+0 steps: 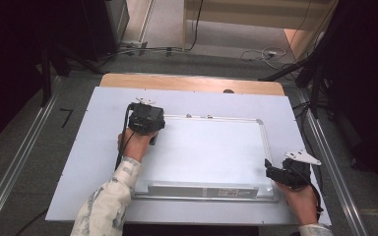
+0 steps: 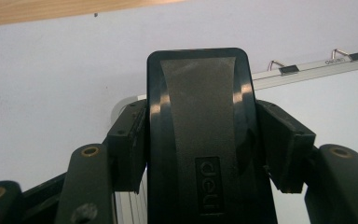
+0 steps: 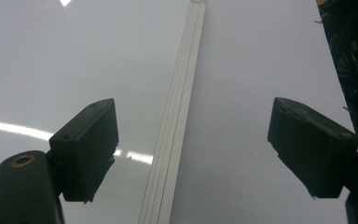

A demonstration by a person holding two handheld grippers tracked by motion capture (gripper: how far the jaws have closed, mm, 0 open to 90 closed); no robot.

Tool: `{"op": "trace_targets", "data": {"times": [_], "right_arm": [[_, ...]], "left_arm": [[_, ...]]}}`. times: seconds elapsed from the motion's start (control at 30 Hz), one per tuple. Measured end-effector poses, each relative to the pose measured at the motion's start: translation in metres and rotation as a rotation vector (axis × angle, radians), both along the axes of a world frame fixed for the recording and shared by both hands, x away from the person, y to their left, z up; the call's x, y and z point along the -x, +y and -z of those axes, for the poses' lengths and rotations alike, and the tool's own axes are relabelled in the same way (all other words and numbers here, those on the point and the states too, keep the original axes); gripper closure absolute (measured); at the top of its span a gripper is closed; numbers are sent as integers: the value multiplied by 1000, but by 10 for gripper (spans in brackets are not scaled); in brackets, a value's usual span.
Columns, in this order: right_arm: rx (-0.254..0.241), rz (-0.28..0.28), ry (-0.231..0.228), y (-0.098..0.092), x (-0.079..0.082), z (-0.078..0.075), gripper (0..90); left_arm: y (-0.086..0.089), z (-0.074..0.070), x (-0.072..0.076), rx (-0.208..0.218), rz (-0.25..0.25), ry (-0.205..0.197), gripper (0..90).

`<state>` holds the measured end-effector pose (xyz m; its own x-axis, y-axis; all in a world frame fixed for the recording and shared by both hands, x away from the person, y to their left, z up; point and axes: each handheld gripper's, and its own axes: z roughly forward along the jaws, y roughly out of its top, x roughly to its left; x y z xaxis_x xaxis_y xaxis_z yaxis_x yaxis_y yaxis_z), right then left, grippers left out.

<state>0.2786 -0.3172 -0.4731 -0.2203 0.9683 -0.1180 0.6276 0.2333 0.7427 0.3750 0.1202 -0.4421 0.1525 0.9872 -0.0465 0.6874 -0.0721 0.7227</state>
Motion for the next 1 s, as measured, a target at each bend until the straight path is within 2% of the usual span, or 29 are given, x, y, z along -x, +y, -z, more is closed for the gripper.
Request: {"op": "trace_targets", "data": {"times": [0.17, 0.57, 0.63, 0.73, 0.9, 1.0], "right_arm": [[-1, 1, 1, 0, 0, 0, 148], [-2, -1, 0, 0, 0, 0, 149], [-1, -1, -1, -1, 0, 0, 148], [-1, -1, -1, -1, 0, 0, 148], [-1, -1, 0, 0, 0, 0, 148], [-1, 0, -1, -1, 0, 0, 148]], "left_arm": [[-1, 8, -6, 4, -30, 19, 407], [-6, 22, -16, -17, -53, 53, 407], [-6, 24, -17, -4, -56, 57, 407], [-8, 26, -18, -7, -61, 61, 407], [-10, 34, -22, -26, -74, 98, 406], [-12, 35, -22, -41, -77, 100, 406]]}}
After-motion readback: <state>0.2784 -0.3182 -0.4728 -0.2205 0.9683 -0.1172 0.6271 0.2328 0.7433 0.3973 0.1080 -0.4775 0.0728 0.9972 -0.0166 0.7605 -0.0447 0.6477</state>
